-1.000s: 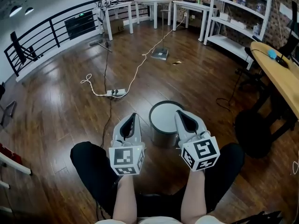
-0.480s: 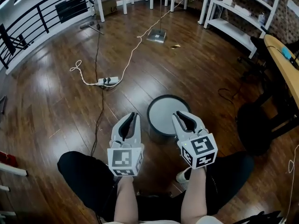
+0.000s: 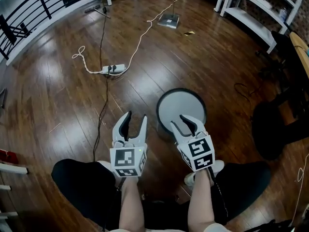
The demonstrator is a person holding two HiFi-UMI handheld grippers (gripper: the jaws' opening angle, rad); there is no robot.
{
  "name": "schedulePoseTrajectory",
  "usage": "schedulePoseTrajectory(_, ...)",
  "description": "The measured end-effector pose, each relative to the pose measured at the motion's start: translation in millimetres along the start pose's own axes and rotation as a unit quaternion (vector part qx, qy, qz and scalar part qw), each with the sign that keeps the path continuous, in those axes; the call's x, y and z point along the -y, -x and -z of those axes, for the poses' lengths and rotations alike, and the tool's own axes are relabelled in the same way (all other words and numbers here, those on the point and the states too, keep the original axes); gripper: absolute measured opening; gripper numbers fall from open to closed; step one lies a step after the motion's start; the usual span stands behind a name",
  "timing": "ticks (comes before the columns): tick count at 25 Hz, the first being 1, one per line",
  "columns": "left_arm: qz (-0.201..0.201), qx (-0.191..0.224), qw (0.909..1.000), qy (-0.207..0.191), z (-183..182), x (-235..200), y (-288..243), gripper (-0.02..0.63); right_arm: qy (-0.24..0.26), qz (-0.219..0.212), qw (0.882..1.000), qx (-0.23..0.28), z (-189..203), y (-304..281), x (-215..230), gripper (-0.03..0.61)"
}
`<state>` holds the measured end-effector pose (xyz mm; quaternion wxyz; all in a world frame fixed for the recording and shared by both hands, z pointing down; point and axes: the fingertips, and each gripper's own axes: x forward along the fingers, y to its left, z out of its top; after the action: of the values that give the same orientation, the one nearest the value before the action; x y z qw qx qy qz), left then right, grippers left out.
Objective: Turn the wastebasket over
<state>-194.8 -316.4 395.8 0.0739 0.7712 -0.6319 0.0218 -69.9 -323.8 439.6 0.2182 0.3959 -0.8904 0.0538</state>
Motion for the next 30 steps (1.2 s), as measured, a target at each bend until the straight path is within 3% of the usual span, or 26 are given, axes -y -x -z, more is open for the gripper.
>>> schedulePoseTrajectory(8,-0.001,-0.022,0.9997,0.013,22.6,-9.7,-11.8,0.388,0.032,-0.041,0.998,-0.040,23.3,-39.8,-17.8,0.297)
schedulePoseTrajectory(11,-0.005,-0.025,0.9995,0.021,27.5,-14.6,-13.2,0.410,0.039,-0.058,0.996,-0.054,30.3,-54.4,-29.3,0.356)
schedulePoseTrajectory(16,-0.023,-0.025,0.9990,0.030,33.3,-27.4,-9.9,0.414,0.067,-0.067,0.991,-0.092,44.9,-80.5,-39.9,0.357)
schedulePoseTrajectory(18,-0.031,-0.024,0.9988,0.031,34.4,-32.9,-7.9,0.414,0.082,-0.054,0.990,-0.105,48.3,-91.1,-38.1,0.348)
schedulePoseTrajectory(21,-0.039,-0.030,0.9981,0.037,39.2,-40.9,-5.7,0.413,0.113,-0.043,0.984,-0.130,58.0,-106.0,-40.6,0.237)
schedulePoseTrajectory(25,-0.045,-0.033,0.9977,0.040,42.2,-46.0,-4.3,0.413,0.133,-0.033,0.976,-0.170,79.0,-118.7,-44.9,0.211)
schedulePoseTrajectory(27,-0.047,-0.033,0.9976,0.040,42.4,-46.8,-4.1,0.411,0.141,-0.016,0.974,-0.178,84.6,-121.4,-42.1,0.131)
schedulePoseTrajectory(30,-0.050,-0.034,0.9973,0.041,42.7,-48.5,-3.7,0.411,0.142,0.007,0.973,-0.181,85.2,-122.9,-39.2,0.109)
